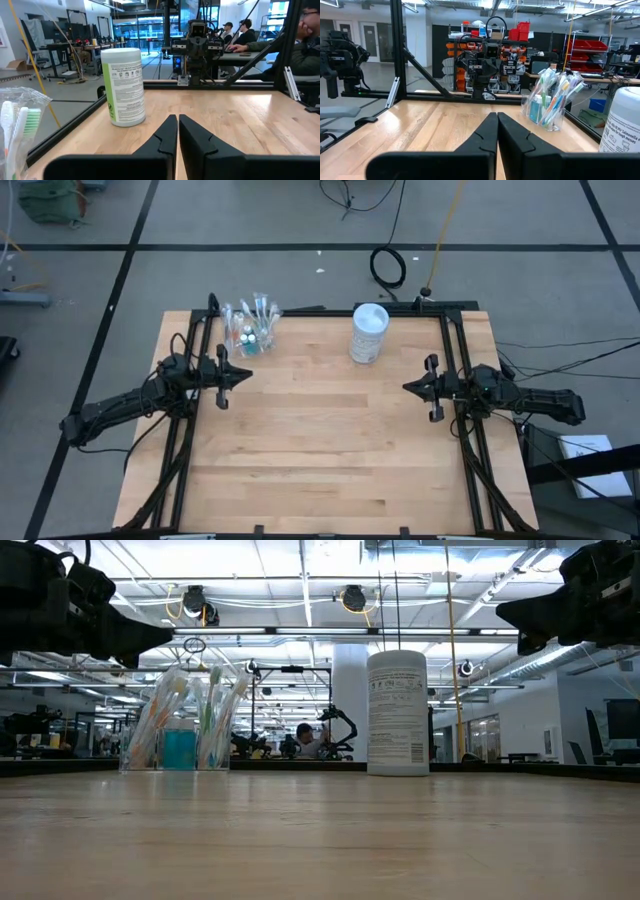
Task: Pick & Place toothbrushing station
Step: Return to Home Position
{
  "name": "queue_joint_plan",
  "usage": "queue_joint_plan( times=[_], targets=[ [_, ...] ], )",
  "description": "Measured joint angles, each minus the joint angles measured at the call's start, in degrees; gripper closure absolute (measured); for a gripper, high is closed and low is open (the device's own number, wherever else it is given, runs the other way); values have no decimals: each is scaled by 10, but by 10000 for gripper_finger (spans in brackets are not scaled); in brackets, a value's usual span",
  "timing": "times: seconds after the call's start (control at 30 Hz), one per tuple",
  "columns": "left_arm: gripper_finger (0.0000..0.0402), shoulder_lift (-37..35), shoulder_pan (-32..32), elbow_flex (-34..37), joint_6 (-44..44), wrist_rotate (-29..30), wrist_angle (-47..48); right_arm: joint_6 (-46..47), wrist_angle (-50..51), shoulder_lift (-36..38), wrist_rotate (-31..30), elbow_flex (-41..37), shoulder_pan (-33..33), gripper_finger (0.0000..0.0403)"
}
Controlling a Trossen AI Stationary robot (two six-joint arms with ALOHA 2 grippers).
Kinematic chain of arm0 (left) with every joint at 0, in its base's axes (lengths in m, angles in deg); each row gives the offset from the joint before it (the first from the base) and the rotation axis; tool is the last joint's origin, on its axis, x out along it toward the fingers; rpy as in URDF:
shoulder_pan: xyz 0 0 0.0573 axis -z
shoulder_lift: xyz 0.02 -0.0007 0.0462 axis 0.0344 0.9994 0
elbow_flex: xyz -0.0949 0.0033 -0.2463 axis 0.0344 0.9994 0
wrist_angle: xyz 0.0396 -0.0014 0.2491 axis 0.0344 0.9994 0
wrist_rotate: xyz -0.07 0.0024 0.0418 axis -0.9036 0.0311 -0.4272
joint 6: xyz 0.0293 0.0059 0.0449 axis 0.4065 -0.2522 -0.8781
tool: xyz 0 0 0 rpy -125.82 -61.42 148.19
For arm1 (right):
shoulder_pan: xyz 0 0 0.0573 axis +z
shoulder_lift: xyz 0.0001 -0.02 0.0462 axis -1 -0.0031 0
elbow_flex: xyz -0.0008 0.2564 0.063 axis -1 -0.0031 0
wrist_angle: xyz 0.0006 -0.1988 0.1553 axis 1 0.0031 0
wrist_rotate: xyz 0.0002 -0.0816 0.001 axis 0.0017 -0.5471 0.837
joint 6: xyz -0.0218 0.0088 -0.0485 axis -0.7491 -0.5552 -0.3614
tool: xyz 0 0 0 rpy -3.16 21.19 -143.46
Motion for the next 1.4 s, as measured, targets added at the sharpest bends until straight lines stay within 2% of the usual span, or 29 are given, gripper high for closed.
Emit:
queue_joint_plan(
  times=[0.23,0.6,1.4],
  targets=[
    [399,0,0,0,0,0,0,0,0,0,0,0,0,400],
    [365,0,0,0,0,0,0,0,0,0,0,0,0,400],
    [364,0,0,0,0,0,0,0,0,0,0,0,0,399]
  ],
)
